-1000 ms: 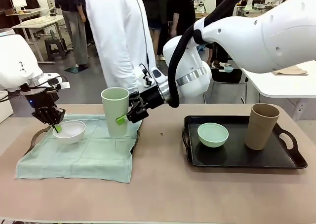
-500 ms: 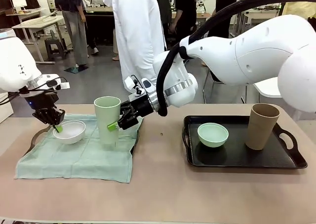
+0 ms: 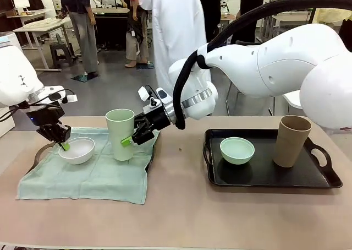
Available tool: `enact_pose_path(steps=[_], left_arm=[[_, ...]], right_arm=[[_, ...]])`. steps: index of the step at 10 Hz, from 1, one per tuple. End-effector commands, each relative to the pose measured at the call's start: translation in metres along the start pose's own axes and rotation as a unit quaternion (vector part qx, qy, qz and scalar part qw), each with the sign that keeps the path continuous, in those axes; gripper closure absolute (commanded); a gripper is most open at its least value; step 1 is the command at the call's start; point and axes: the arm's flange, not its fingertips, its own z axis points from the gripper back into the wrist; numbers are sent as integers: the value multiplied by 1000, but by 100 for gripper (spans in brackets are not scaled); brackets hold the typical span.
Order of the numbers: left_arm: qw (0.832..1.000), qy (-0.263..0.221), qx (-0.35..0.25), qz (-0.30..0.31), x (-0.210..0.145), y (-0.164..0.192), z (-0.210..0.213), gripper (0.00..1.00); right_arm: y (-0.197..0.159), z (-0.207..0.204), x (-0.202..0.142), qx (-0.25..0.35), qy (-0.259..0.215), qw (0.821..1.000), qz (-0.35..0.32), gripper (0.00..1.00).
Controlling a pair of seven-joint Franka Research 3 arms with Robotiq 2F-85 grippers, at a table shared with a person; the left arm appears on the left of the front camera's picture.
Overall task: Set up a tray with a mat and arrange the tableware.
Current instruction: Place the Picnic Bowl and Reusable plastic cup back onto the Handle tray in front of the human's position.
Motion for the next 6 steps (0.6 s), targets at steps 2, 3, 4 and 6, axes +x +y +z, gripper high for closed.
enact_pose_path(steps=[2,3,4,6], left_arm=[[1000,-11,-13,-11,-3,4,0,96],[1000,-9,-13,-10,-4,5,-1,96],[1000,-1,-22,-3,-3,5,-3,36],[1000,-2,-15,-8,-4,4,-3,0]], right_arm=[[-8,-1,0,-6,23,1000,2,17],[-7,-2,-3,-4,29,1000,3,17],[-7,-1,-4,2,28,999,15,17],[-6,0,-4,6,25,1000,18,0]])
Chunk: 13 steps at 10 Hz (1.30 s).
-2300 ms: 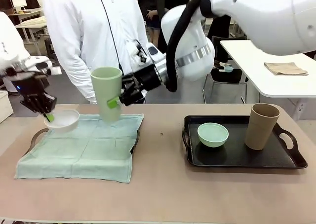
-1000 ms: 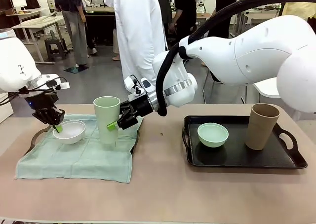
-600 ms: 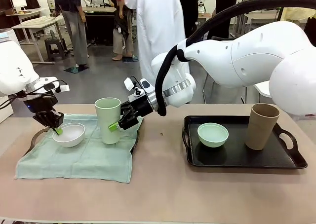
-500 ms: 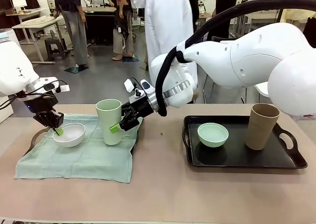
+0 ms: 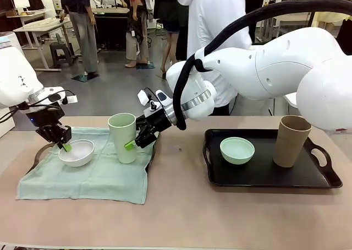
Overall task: Set up a tray with a mat and arrange the tableware.
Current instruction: Place the Picnic Bowl and Reusable plastic cup back onto the Handle tray in front of the human's position.
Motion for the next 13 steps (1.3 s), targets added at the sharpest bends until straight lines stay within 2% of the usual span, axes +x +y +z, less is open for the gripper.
enact_pose_path(steps=[1,2,3,4,6,7,8,9,10,11,13], left_arm=[[1000,-4,-8,-11,-4,2,0,33],[1000,-2,-6,-15,-4,0,2,0],[1000,-1,-4,-14,-6,1,3,13],[1000,-2,-4,-14,-8,2,6,0],[1000,-7,-2,-9,-13,5,12,0],[1000,-9,-2,-4,-17,7,17,16],[1000,-14,-1,-1,-20,10,23,7],[1000,-20,-4,-1,-25,13,30,7],[1000,-24,-6,5,-31,14,42,7],[1000,-27,1,7,-40,11,61,7],[999,-47,14,-20,-51,-8,99,7]], right_arm=[[0,3,3,5,-3,1000,4,0],[4,6,5,12,-5,1000,-3,0],[9,13,5,17,-13,1000,-14,0],[13,23,4,17,-26,999,-24,0],[24,44,-2,14,-42,998,-40,0],[31,55,-8,12,-45,998,-53,0],[37,63,-10,11,-46,997,-62,0],[46,73,-9,7,-39,997,-72,0],[62,85,3,4,-24,997,-79,0],[87,102,32,-13,13,994,-109,0],[130,135,86,-64,57,973,-213,0]])
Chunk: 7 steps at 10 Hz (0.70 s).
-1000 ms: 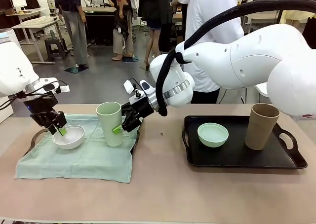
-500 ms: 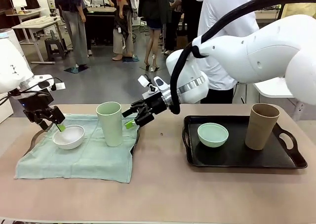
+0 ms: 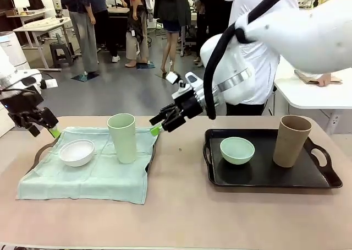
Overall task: Set up a tray with a mat and arrange the tableware.
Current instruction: Place the Picnic Bowl and Reusable plastic cup back onto the Handle tray in front of the human's position.
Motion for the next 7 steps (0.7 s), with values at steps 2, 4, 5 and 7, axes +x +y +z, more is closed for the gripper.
enact_pose_path(steps=[2,4,5,7], left_arm=[[998,-17,26,-50,-14,-36,43,7],[999,-17,16,-34,-8,-25,41,7],[999,-17,16,-34,-8,-25,41,7],[999,-17,16,-34,-8,-25,41,7]], right_arm=[[87,44,40,-95,89,970,-203,0],[111,41,63,-116,110,961,-228,0],[88,54,41,-122,65,978,-154,0],[88,54,41,-122,65,978,-154,0]])
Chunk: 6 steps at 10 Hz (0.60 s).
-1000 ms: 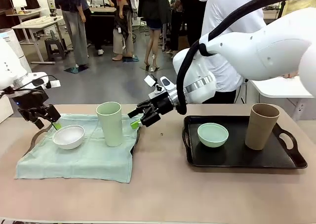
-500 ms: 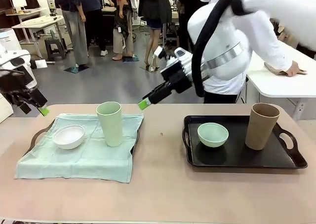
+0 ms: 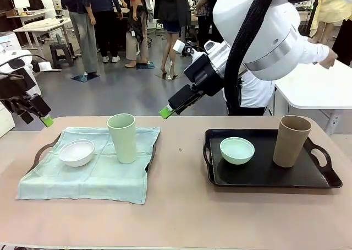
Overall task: Set up a tray with a mat and arrange the tableware.
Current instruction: Place the Picnic Bowl and Reusable plastic cup back onto the Handle tray in front of the human's position, then pick up the Picnic Bowl and Reusable plastic cup from the Handle tray in front of the human's position and hold them in the air.
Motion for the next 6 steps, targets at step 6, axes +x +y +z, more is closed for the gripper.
enact_pose_path(steps=[6], left_arm=[[1000,-6,2,3,3,1,-1,7]], right_arm=[[-10,-5,-1,14,-18,1000,17,0]])
